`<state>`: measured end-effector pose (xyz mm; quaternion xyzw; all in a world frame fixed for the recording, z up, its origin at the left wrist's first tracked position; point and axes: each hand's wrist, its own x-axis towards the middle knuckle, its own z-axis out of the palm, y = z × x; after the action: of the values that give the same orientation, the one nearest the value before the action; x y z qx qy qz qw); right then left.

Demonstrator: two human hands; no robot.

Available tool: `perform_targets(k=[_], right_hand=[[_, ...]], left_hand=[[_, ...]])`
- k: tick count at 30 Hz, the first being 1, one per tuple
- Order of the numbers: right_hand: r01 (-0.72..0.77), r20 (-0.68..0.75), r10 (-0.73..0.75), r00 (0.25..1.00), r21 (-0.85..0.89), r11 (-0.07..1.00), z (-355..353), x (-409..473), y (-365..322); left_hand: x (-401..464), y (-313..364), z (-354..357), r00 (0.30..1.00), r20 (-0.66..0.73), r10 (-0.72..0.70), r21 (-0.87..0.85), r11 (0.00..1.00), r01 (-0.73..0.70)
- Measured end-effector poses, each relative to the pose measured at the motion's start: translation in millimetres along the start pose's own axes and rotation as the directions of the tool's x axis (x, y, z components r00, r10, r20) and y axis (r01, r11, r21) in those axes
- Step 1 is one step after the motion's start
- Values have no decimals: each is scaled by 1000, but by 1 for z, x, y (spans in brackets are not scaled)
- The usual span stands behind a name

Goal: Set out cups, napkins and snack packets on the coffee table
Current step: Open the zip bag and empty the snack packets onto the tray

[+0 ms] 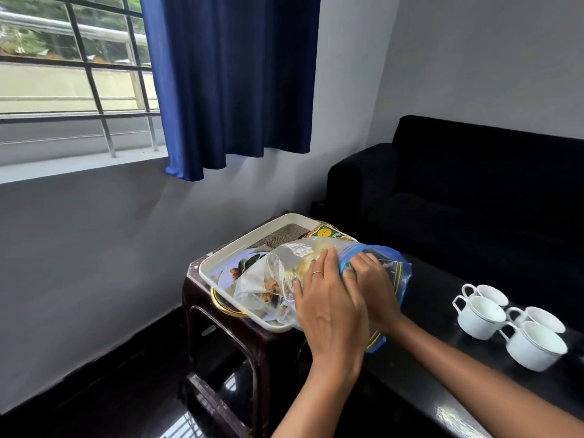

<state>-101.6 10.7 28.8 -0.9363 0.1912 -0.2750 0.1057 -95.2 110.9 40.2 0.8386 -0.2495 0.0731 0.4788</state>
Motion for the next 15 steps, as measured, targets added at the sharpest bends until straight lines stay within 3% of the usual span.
perform_targets(k=[4, 8, 15], right_hand=[[38, -122, -30, 992, 69, 997, -17, -24, 19], [178, -177, -172, 969, 22, 984, -43, -48, 32], [312, -380, -253, 890, 103, 944, -89, -72, 33]], left_hand=[[2, 1, -3, 996, -78, -48, -86, 995, 41], [4, 0, -4, 981, -145, -131, -239, 966, 94], [12, -4, -9, 954, -170, -249, -404, 900, 163]])
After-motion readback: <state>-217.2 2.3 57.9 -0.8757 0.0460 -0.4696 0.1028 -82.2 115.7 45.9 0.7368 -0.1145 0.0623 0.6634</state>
